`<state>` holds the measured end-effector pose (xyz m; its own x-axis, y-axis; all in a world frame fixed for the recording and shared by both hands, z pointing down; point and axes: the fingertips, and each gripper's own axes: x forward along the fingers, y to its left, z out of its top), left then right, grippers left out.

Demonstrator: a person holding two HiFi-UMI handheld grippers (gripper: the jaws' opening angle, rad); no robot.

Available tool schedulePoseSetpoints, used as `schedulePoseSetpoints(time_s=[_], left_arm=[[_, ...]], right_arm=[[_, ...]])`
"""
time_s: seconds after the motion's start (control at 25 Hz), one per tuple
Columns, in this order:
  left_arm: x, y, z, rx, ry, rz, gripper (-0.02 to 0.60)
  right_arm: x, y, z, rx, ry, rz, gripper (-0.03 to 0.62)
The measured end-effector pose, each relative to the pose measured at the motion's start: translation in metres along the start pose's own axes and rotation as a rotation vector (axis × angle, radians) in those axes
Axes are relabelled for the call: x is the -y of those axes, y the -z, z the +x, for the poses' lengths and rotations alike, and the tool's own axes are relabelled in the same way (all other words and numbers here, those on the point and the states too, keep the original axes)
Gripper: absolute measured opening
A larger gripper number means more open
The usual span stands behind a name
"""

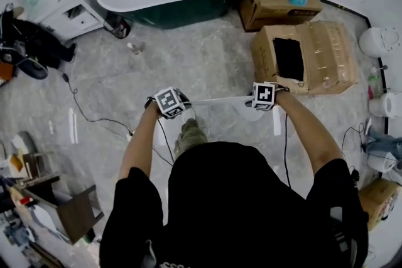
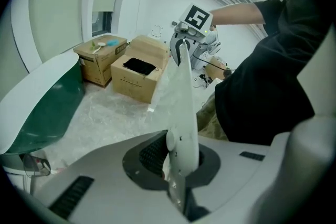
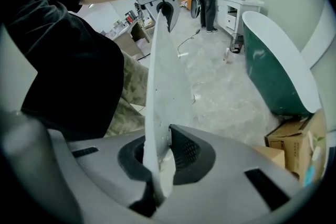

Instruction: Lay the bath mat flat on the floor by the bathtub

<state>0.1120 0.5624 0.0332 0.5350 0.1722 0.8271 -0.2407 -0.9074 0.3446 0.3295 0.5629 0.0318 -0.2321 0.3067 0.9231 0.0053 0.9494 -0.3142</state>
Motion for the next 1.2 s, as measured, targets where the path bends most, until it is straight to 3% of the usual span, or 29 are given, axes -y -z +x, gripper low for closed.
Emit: schedulePoseSetpoints(time_s=[0.8,1.2], left_arm=[[-0.159,0.004,-0.077,0.046,0.048,0.096,0.025],[-0.221,0.023,-0.095,0.060,-0.031,0.074,0.025]], right_arm=[[0.132,-0.089,-0.033,-0.055,0.042,0.112,0.031],[0.191,-0.117,-0.039,-0.150,0.095,0.054,0.031]])
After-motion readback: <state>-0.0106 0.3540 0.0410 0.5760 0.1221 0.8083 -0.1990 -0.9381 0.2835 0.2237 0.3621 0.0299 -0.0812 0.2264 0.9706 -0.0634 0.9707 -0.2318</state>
